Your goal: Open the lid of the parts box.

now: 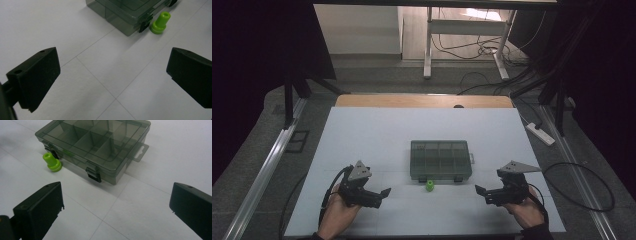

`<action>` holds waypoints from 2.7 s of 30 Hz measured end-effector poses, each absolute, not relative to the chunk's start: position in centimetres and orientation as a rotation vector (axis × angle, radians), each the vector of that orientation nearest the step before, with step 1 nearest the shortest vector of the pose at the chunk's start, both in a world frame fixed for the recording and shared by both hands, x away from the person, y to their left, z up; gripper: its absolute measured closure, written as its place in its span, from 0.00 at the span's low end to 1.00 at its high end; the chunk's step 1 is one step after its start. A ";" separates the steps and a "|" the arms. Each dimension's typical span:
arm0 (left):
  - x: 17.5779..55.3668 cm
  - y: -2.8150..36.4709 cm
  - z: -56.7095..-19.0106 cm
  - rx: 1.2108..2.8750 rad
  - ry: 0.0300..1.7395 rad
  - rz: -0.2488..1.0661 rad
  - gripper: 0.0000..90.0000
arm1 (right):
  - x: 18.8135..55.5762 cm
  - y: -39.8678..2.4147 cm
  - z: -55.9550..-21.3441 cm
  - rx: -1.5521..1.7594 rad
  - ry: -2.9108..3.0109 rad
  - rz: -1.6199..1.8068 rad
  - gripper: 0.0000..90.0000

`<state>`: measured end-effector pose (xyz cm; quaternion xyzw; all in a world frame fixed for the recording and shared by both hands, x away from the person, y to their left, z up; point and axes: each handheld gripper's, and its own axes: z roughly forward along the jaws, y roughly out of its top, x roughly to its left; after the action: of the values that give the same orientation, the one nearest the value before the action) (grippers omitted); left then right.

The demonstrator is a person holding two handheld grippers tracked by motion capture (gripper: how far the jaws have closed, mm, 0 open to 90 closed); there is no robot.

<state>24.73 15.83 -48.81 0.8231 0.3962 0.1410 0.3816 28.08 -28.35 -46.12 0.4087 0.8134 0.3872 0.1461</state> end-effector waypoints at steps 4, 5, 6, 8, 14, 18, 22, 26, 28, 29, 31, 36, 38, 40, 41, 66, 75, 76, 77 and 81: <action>25.2 15.5 -48.9 2.094 1.014 0.339 0.00 | 28.3 -28.0 -46.1 1.178 2.345 1.129 0.00; 25.3 15.4 -48.8 2.088 1.014 0.333 0.00 | 28.4 -27.9 -46.1 1.176 2.349 1.131 0.00; 25.4 15.3 -48.8 2.084 1.015 0.329 0.00 | 28.5 -27.8 -46.1 1.174 2.358 1.127 0.00; 25.6 15.2 -48.8 2.078 1.017 0.325 0.00 | 28.6 -27.6 -46.1 1.166 2.374 1.119 0.00; 26.1 14.7 -48.7 2.058 1.021 0.308 0.00 | 28.9 -26.9 -46.2 1.149 2.395 1.059 0.00; 26.5 14.2 -48.6 2.058 1.026 0.302 0.00 | 29.2 -26.5 -46.3 1.155 2.400 1.060 0.00; 26.9 13.7 -48.6 2.060 1.020 0.295 0.00 | 29.4 -26.3 -46.3 1.150 2.405 1.045 0.00; 27.3 13.3 -48.6 2.065 1.009 0.290 0.00 | 29.8 -26.3 -46.3 1.159 2.410 1.040 0.00; 27.5 13.1 -48.6 2.072 1.004 0.292 0.00 | 29.9 -26.2 -46.2 1.159 2.411 1.036 0.00; 27.5 13.0 -48.6 2.075 1.000 0.293 0.00 | 30.0 -26.2 -46.2 1.159 2.411 1.040 0.00; 27.7 12.8 -48.6 2.083 0.996 0.296 0.00 | 30.1 -26.1 -46.2 1.160 2.417 1.034 0.00; 28.2 12.5 -48.7 2.075 0.990 0.276 0.00 | 30.4 -25.8 -46.2 1.146 2.422 1.028 0.00; 28.4 12.4 -48.7 2.074 0.986 0.279 0.00 | 30.5 -25.7 -46.2 1.138 2.423 1.028 0.00; 28.6 12.3 -48.7 2.069 0.981 0.285 0.00 | 30.6 -25.5 -46.1 1.137 2.425 1.029 0.00; 28.8 12.3 -48.7 2.071 0.977 0.286 0.00 | 30.7 -25.5 -46.1 1.133 2.426 1.030 0.00; 30.7 9.7 -49.9 2.102 0.879 0.274 0.00 | 31.1 -25.6 -46.8 1.062 2.497 0.991 0.69; 30.5 9.4 -50.6 2.129 0.866 0.298 0.00 | 31.2 -25.9 -47.7 1.078 2.560 0.943 0.96; 30.5 9.4 -50.6 2.129 0.866 0.298 0.00 | 31.2 -25.9 -47.7 1.078 2.560 0.943 0.96; 30.5 9.4 -50.6 2.130 0.867 0.300 0.00 | 31.3 -26.0 -47.8 1.081 2.567 0.945 0.98; 30.5 9.6 -50.7 2.126 0.888 0.292 0.00 | 31.6 -26.3 -48.3 1.128 2.583 0.931 1.00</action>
<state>30.49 9.64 -50.71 0.8396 0.3506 0.1152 0.3985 31.62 -26.26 -48.27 0.3784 0.8670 0.3125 0.0864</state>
